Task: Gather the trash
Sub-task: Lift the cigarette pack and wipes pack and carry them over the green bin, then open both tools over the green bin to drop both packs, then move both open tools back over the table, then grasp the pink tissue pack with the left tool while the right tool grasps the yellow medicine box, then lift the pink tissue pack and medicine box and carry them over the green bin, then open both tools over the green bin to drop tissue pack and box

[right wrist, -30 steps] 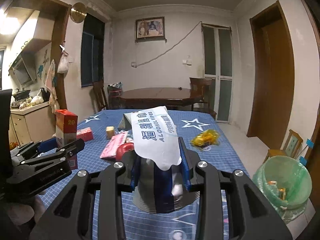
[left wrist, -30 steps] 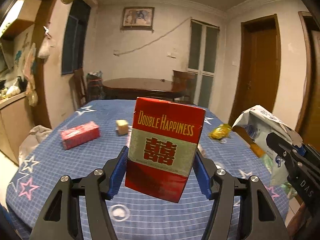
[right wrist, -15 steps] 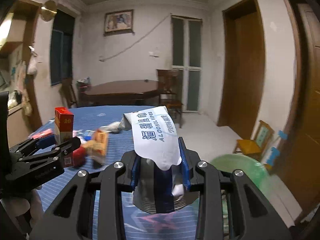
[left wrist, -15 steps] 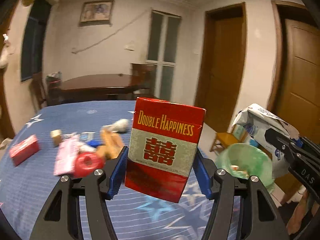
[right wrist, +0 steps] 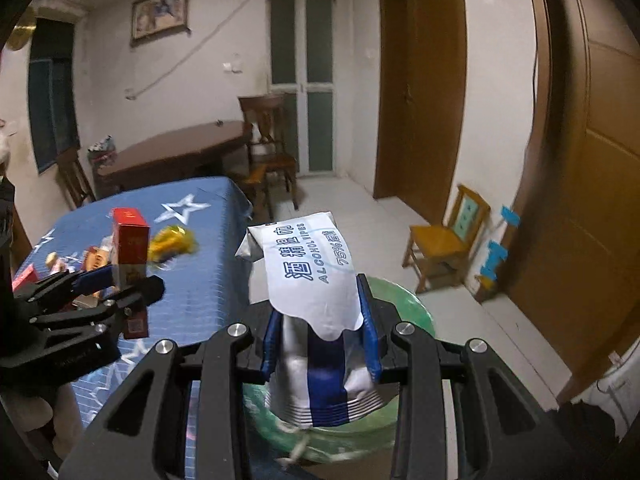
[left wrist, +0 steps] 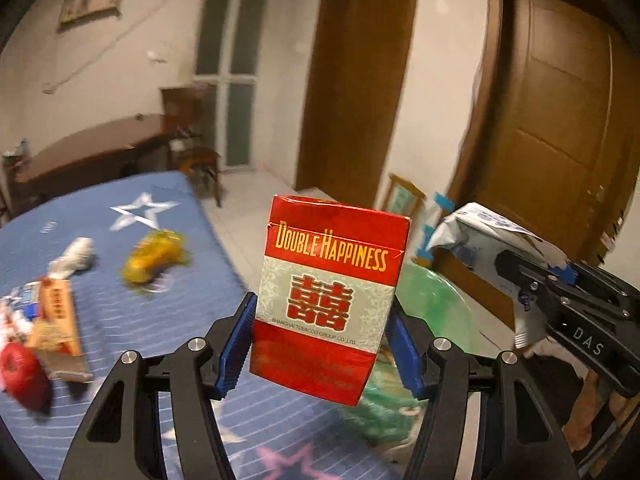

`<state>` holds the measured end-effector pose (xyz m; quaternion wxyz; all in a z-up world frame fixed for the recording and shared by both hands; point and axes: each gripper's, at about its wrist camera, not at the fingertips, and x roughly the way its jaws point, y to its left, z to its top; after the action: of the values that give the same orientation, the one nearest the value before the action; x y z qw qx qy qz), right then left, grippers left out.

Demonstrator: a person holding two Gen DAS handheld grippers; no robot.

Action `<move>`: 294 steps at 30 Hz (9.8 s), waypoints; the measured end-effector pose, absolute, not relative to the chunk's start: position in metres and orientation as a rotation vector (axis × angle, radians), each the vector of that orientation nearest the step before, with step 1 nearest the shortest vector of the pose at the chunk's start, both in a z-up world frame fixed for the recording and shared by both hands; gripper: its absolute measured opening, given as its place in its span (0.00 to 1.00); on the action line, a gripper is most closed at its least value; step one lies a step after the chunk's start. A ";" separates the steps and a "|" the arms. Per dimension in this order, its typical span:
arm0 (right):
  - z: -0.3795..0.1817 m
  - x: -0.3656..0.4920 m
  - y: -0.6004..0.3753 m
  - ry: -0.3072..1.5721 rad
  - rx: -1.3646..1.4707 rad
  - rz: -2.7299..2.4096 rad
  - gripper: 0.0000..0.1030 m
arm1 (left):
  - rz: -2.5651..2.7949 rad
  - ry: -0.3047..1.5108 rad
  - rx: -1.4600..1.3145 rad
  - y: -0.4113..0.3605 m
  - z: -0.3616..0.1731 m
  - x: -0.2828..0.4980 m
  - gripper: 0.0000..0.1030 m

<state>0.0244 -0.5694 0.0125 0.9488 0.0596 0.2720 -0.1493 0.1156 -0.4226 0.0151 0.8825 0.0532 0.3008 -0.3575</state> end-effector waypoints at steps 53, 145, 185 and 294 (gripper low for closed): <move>-0.054 0.026 -0.663 0.668 0.301 -0.321 0.60 | -0.794 0.858 0.217 -0.500 -0.091 0.167 0.87; -0.040 0.217 -0.320 0.769 0.053 0.432 0.52 | -0.209 0.848 -0.122 0.040 -0.086 0.301 0.17; -0.009 0.131 -0.282 0.493 -0.028 0.274 0.52 | -0.198 0.566 -0.067 0.011 -0.004 0.180 0.18; -0.059 0.072 -0.660 0.781 0.244 -0.247 0.53 | -0.873 0.769 0.228 -0.516 -0.061 0.184 0.20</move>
<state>0.0720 -0.6598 -0.0595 0.9102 0.1182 0.3785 -0.1199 0.1836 -0.5159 -0.0605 0.8295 0.1074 0.3622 -0.4114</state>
